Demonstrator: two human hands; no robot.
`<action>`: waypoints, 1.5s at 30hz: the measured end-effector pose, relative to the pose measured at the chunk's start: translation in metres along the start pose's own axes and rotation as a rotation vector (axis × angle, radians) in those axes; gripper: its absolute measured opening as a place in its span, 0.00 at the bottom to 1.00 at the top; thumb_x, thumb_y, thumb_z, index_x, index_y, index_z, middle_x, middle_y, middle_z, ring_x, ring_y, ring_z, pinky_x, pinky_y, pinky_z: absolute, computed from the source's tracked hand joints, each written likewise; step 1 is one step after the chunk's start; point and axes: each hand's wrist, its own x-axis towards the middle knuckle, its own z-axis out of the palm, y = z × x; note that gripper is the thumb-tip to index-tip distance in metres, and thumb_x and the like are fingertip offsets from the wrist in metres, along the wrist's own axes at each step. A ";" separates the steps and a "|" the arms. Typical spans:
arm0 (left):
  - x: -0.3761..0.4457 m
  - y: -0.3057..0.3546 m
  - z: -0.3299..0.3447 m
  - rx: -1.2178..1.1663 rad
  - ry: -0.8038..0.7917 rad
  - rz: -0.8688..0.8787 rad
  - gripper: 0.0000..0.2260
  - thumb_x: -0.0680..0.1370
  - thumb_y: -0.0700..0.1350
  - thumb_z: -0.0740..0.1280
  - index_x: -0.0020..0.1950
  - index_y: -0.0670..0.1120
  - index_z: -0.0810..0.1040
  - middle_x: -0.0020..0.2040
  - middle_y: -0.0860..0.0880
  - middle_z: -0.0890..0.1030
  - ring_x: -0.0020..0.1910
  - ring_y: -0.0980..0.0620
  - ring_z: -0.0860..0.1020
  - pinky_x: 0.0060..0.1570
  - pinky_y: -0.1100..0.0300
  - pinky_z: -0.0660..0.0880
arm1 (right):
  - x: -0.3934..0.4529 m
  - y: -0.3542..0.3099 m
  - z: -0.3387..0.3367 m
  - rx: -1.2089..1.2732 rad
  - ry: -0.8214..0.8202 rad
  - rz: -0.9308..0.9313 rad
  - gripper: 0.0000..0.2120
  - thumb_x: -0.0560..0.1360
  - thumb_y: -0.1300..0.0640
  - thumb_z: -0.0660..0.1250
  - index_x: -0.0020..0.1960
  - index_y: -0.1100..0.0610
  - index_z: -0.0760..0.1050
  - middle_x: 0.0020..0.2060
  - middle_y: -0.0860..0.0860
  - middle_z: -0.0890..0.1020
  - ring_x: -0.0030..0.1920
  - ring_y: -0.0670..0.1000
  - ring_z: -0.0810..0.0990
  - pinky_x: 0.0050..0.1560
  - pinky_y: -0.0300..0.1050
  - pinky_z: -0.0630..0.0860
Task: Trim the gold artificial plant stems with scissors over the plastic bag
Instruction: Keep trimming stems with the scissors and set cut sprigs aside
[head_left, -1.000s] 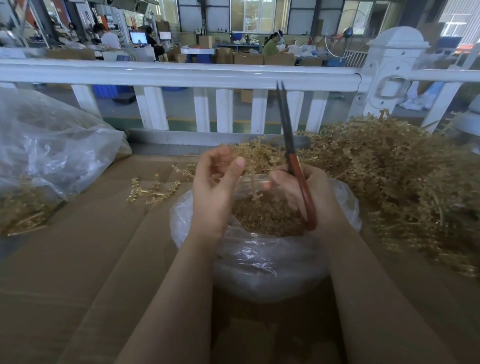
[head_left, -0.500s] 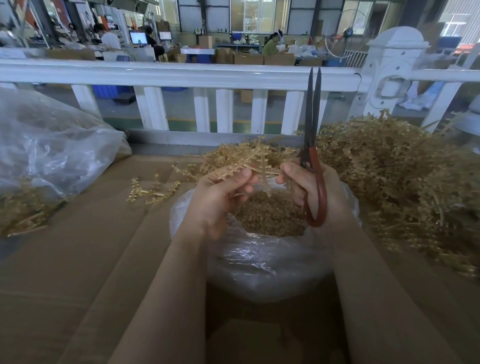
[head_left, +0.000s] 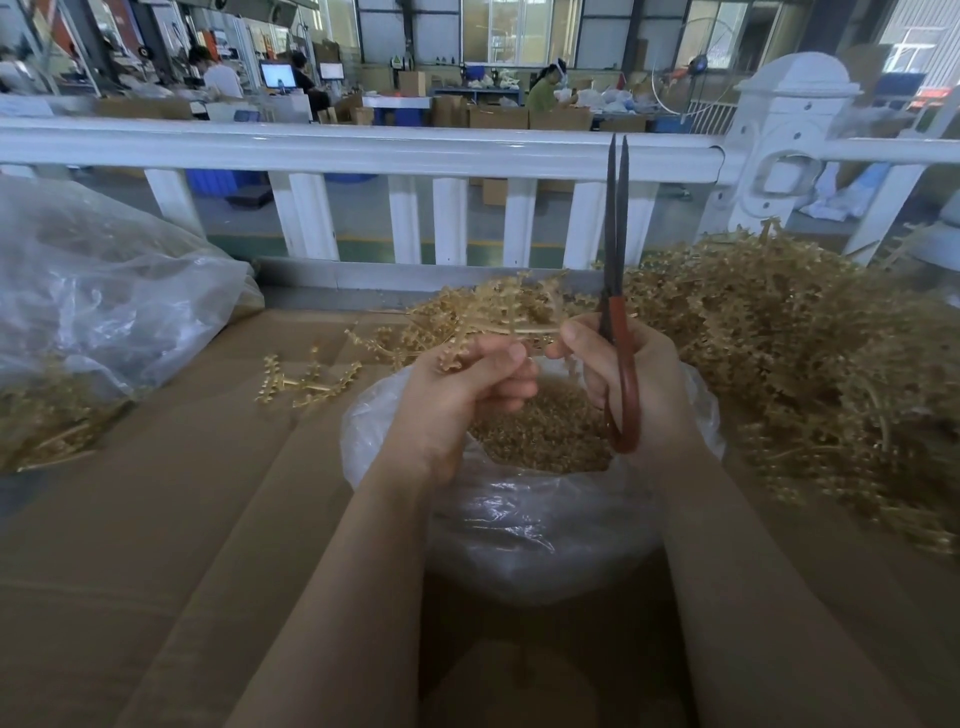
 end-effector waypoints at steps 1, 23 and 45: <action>0.001 0.000 0.000 -0.041 0.052 0.013 0.12 0.70 0.46 0.72 0.49 0.41 0.82 0.40 0.46 0.85 0.37 0.52 0.83 0.39 0.61 0.79 | 0.000 0.001 0.001 -0.036 0.003 -0.026 0.12 0.69 0.49 0.74 0.43 0.58 0.80 0.33 0.47 0.83 0.26 0.39 0.76 0.29 0.28 0.70; 0.007 0.000 -0.010 -0.136 0.240 0.273 0.07 0.77 0.31 0.66 0.46 0.42 0.76 0.39 0.47 0.77 0.41 0.54 0.79 0.47 0.63 0.78 | -0.003 0.023 0.000 -0.953 -0.123 -0.173 0.23 0.68 0.27 0.69 0.52 0.43 0.76 0.41 0.39 0.80 0.45 0.42 0.78 0.40 0.33 0.69; 0.007 0.000 -0.010 -0.137 0.269 0.298 0.06 0.77 0.31 0.67 0.47 0.41 0.78 0.35 0.52 0.81 0.41 0.54 0.81 0.46 0.63 0.78 | -0.005 0.018 0.005 -1.039 -0.013 -0.265 0.28 0.65 0.22 0.63 0.49 0.43 0.80 0.33 0.38 0.79 0.37 0.42 0.78 0.37 0.37 0.75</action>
